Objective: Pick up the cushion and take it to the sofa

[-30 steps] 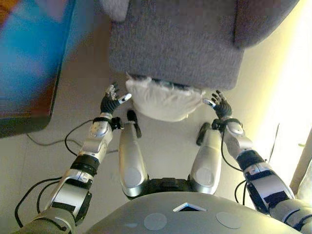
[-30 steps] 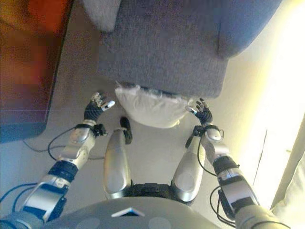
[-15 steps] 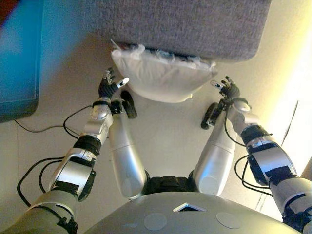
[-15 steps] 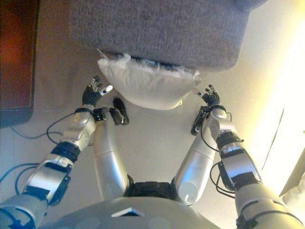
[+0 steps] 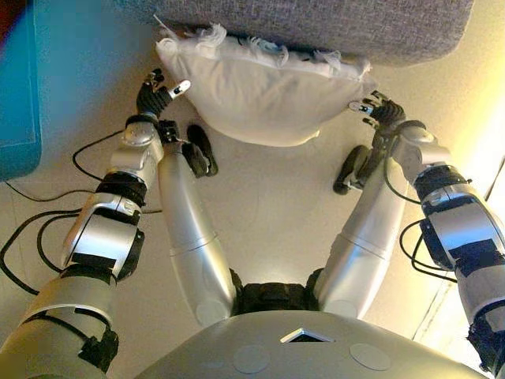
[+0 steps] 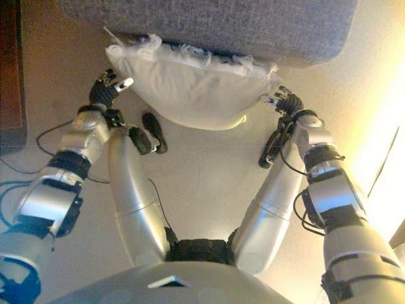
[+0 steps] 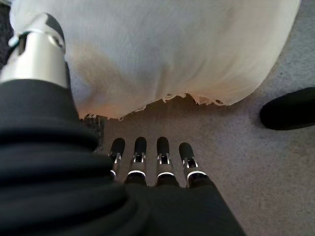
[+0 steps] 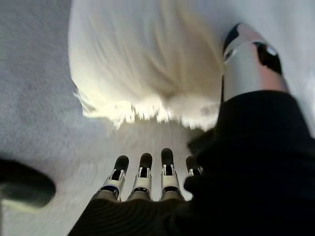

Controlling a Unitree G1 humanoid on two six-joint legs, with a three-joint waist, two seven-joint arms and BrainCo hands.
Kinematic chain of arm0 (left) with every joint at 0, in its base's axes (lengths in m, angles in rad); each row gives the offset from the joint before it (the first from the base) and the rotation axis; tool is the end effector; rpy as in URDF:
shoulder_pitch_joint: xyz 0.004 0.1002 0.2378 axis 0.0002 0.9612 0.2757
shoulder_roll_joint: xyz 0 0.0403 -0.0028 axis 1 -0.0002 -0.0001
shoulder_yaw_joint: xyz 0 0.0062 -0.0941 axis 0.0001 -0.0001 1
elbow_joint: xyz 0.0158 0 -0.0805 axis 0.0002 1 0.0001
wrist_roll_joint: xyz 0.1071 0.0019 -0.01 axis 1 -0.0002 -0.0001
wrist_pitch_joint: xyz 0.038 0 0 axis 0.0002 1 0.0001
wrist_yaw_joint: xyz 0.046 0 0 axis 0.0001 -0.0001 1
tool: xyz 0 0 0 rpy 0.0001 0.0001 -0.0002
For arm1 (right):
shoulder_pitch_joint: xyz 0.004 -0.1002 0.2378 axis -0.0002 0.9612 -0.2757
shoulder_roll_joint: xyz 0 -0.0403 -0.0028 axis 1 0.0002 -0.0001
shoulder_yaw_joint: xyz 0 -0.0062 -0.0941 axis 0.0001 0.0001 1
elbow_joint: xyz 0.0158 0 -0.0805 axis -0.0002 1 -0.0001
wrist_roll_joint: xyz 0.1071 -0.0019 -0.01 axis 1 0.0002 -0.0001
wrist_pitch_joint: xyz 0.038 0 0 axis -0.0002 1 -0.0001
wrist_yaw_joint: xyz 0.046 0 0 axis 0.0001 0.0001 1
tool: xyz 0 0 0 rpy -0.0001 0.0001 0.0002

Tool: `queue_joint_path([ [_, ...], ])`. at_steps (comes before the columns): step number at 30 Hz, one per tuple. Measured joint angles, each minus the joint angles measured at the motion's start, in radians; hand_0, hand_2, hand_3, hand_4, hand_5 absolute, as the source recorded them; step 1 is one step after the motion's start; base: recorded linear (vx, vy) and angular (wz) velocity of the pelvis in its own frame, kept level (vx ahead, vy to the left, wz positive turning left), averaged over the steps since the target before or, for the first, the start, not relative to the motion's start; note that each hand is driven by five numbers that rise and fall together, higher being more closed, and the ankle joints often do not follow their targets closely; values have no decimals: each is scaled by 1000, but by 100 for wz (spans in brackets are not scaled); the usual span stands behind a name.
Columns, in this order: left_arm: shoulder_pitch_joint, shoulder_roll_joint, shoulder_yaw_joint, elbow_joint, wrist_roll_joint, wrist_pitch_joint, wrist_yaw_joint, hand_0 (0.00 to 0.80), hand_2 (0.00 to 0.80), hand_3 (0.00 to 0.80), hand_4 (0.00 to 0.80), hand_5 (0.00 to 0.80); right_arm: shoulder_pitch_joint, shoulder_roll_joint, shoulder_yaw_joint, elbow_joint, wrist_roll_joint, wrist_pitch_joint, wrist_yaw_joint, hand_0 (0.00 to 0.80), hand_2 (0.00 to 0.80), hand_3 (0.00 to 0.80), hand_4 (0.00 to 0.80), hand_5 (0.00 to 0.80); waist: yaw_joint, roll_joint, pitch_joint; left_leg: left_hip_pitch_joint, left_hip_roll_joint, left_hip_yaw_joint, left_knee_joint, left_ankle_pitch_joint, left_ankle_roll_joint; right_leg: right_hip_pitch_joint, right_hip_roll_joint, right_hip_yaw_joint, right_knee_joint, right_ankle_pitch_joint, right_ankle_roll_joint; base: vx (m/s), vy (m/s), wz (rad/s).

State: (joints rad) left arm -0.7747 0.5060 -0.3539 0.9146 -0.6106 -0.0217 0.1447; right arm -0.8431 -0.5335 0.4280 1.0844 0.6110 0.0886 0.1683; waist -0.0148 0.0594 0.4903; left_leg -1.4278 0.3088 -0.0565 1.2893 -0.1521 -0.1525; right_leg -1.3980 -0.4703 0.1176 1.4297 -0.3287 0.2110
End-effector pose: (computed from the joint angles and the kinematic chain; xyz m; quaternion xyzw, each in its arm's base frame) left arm 0.3297 0.2208 0.1021 0.0473 0.0798 0.0797 0.9925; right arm 0.3295 -0.2392 0.0940 -0.0645 0.1870 0.0338 0.9797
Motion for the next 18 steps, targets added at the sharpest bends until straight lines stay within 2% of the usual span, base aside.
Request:
queue_joint_path([
  [7,-87,35,-18,114,5,57,1,0,0,0,0,0,-71,4,37,2,-10,7,-4,0,0,0,0,0,-25,0,1,-26,1,0,39,-19,9,-21,6,18,15,-3,2,-10,61,-2],
  [13,-120,38,-19,127,6,58,-23,0,0,0,0,0,-111,7,66,-2,-55,18,9,0,0,0,0,0,-25,0,1,-27,2,5,25,-20,7,-29,13,22,7,-3,3,-6,3,0],
  [18,-141,40,-78,129,9,63,-36,0,0,0,0,0,-138,8,133,-6,-141,37,23,0,0,0,0,0,-24,0,1,-27,-1,11,18,-22,7,-30,12,20,1,-6,7,-22,5,0],
])
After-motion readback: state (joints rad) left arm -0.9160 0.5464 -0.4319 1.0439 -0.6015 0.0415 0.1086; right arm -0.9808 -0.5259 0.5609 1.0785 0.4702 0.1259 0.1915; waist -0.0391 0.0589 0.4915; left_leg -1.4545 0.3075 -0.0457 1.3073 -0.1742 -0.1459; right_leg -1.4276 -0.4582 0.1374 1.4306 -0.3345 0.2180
